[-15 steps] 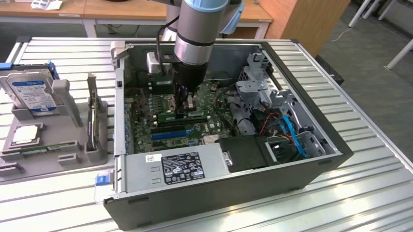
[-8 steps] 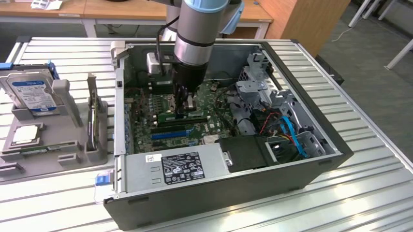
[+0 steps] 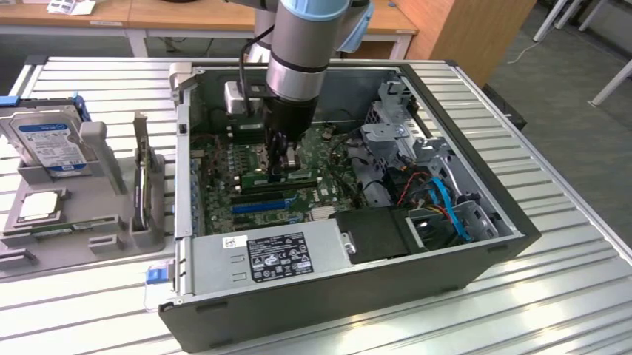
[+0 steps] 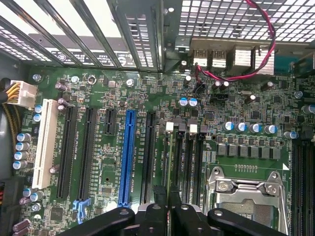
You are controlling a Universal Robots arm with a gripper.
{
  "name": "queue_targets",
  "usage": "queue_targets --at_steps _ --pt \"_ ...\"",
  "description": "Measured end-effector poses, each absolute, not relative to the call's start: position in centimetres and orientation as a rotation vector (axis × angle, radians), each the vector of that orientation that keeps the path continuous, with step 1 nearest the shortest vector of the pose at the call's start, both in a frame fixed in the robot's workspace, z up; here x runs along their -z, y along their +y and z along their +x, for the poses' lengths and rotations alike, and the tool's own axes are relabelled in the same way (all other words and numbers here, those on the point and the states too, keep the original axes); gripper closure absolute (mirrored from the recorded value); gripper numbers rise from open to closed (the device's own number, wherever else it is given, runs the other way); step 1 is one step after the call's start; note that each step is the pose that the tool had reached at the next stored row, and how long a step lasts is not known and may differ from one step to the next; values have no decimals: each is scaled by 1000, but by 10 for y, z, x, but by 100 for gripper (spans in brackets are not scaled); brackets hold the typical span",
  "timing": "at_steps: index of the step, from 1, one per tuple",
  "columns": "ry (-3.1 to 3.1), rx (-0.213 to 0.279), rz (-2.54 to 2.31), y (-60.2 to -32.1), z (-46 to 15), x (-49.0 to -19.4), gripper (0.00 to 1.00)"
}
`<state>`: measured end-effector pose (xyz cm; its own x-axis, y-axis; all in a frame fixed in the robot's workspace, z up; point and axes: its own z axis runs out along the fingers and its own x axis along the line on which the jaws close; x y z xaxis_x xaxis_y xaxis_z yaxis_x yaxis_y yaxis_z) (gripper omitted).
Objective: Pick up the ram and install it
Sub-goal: 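Insert the ram into the slot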
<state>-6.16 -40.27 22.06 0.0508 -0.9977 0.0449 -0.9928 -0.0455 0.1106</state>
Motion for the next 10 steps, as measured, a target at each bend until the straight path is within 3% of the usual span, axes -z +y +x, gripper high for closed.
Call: queue_targets --at_steps 10 --pt "-2090 67 2193 -403 -62 -217 87"
